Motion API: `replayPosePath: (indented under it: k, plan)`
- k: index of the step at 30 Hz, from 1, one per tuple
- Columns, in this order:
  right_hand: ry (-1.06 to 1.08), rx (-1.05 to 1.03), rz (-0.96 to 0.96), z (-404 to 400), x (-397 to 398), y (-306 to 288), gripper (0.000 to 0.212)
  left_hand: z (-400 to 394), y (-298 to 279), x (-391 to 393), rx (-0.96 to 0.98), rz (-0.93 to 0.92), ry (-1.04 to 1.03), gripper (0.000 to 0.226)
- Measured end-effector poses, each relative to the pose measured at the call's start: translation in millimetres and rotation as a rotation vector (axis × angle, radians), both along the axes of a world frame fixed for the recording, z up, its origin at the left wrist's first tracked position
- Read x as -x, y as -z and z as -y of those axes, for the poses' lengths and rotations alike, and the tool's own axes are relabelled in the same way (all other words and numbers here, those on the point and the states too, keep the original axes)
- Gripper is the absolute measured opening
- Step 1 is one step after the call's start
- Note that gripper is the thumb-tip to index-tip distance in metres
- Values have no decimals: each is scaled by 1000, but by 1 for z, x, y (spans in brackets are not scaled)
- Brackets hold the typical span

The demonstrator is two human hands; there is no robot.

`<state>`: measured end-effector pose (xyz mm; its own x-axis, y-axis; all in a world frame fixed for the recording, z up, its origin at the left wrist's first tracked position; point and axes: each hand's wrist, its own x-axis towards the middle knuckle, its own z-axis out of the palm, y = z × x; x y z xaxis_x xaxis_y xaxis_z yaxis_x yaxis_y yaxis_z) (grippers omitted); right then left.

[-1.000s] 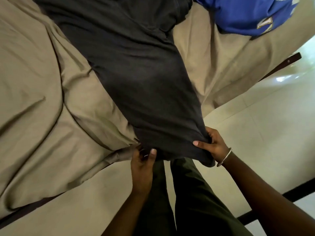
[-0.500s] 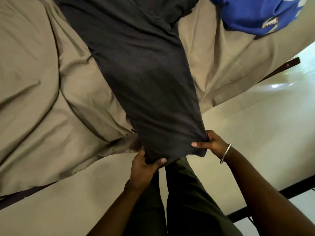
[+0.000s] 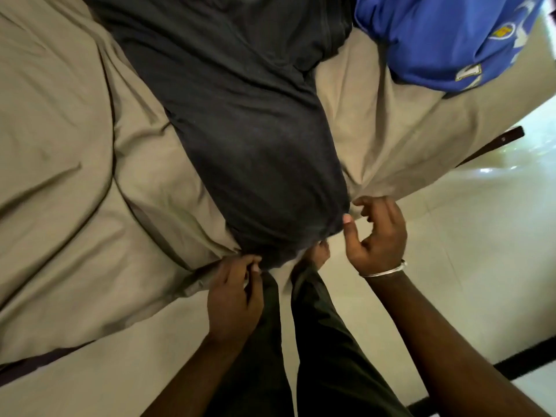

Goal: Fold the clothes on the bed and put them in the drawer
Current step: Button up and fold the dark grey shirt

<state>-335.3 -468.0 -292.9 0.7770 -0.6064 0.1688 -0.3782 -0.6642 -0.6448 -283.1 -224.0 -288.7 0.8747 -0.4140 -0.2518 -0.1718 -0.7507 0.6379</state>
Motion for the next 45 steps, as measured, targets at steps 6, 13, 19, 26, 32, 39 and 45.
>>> replayPosePath:
  k: [6,13,19,26,32,39,45]
  plan:
    - [-279,214,-35,2,-136,-20,45,85,-30,-126,-24,457,39,42]
    - [-296,258,-528,32,-179,7,82,83,9,-213,-412,284,171,63]
    - [-156,102,-234,30,-180,6,67,75,28,-207,-399,344,78,70]
    - [582,-219,-219,63,-258,-19,77,81,39,-210,-385,324,73,72]
    - [579,-248,-283,84,-276,-21,48,81,40,-208,-386,334,79,72]
    - [199,-38,233,66,-276,-40,12,82,45,-208,-390,378,80,73]
    - [-741,294,64,-3,-267,-39,26,79,54,-208,-297,444,62,68]
